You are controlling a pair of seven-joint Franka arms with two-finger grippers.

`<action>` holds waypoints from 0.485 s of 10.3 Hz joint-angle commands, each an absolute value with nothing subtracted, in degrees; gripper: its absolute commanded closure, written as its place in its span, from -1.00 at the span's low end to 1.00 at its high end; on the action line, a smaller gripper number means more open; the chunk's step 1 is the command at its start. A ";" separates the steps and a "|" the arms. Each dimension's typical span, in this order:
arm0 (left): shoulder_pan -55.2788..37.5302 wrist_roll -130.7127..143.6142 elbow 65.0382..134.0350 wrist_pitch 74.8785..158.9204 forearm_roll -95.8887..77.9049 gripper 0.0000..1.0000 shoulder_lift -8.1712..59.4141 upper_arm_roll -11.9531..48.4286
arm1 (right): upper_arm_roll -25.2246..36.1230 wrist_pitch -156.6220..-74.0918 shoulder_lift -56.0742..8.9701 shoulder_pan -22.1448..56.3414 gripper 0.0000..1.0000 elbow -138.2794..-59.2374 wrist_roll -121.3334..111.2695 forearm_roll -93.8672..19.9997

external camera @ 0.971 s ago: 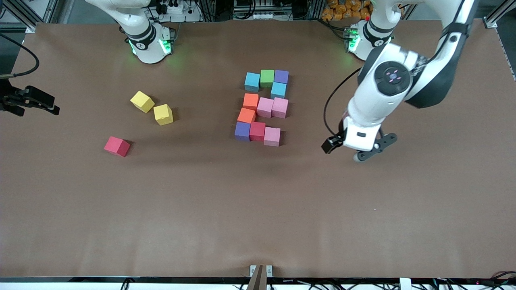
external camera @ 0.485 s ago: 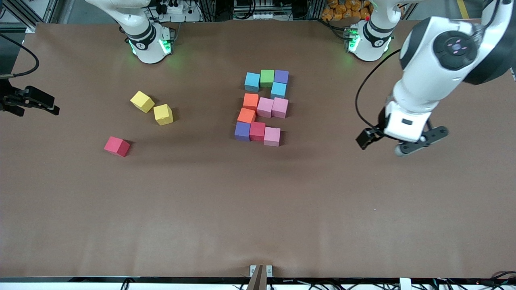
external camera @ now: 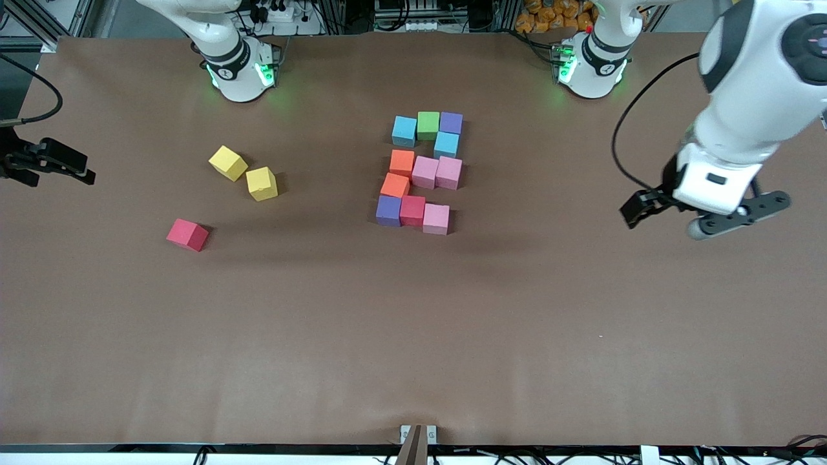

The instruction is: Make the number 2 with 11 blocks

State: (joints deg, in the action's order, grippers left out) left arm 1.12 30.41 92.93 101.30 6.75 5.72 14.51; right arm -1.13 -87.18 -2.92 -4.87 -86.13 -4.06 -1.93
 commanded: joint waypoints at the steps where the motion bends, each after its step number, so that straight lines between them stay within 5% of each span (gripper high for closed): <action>1: 0.97 23.50 91.58 97.57 6.24 -1.00 4.84 12.49 | -1.93 -86.22 -3.52 -5.80 -1.00 -84.73 -3.87 -1.23; 5: -2.80 13.97 91.58 93.44 2.02 -1.00 1.15 3.44 | -1.93 -86.22 -3.60 -5.80 -1.00 -84.73 -3.87 -1.23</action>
State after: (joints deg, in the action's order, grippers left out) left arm -0.58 16.16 91.46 95.71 3.39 3.33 6.38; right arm -1.13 -87.15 -2.94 -4.87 -86.11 -4.06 -1.93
